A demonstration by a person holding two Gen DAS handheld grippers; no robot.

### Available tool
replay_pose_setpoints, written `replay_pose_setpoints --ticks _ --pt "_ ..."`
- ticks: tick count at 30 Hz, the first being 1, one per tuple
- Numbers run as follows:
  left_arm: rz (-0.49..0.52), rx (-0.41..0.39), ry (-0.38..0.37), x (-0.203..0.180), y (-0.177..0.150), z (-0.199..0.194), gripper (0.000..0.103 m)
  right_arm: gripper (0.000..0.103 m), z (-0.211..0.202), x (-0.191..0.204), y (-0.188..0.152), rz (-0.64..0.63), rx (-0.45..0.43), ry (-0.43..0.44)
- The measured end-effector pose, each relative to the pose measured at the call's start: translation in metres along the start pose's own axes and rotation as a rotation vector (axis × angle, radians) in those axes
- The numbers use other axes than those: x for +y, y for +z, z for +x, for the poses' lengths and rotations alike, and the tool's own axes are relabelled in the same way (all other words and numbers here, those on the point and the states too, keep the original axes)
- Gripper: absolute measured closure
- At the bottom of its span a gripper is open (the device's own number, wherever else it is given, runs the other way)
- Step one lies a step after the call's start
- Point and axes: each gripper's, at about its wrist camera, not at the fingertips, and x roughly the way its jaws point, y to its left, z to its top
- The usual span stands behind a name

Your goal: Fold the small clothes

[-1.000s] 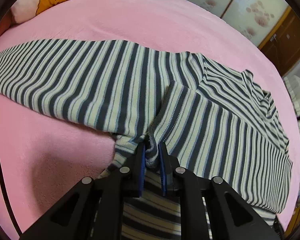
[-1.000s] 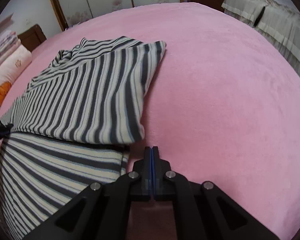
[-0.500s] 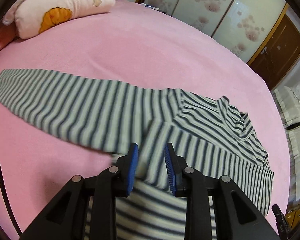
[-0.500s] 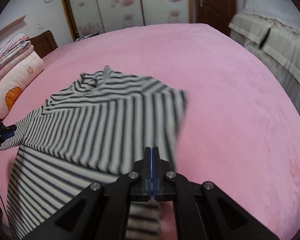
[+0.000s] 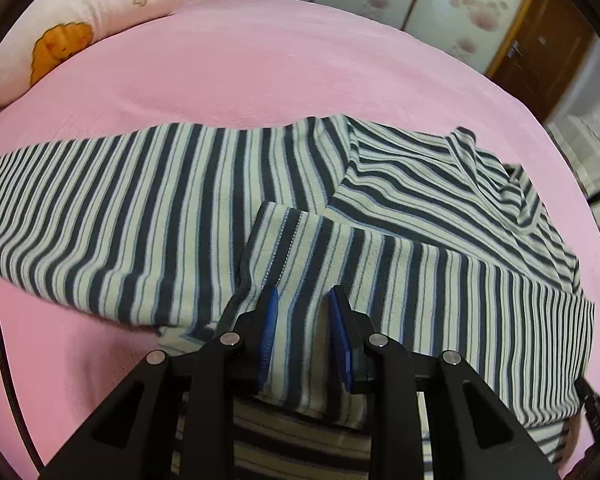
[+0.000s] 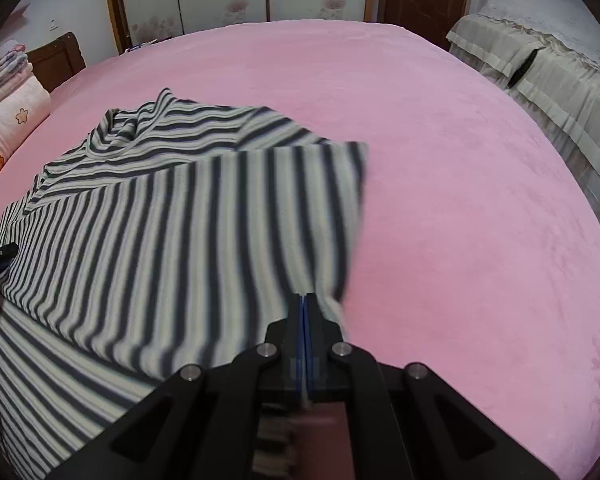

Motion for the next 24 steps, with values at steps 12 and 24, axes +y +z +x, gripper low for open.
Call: replay_pose_setpoints --ticks 12,24 --pt "0.013 -0.103 -0.007 0.004 0.005 -0.092 0.016 0.102 -0.065 0.040 -0.001 -0.015 -0.025 0.083" --pt "0.147 -0.135 -0.004 0.022 -0.012 -0.189 0.007 0.102 -0.137 0.107 -0.009 -0.060 -0.065 0.136"
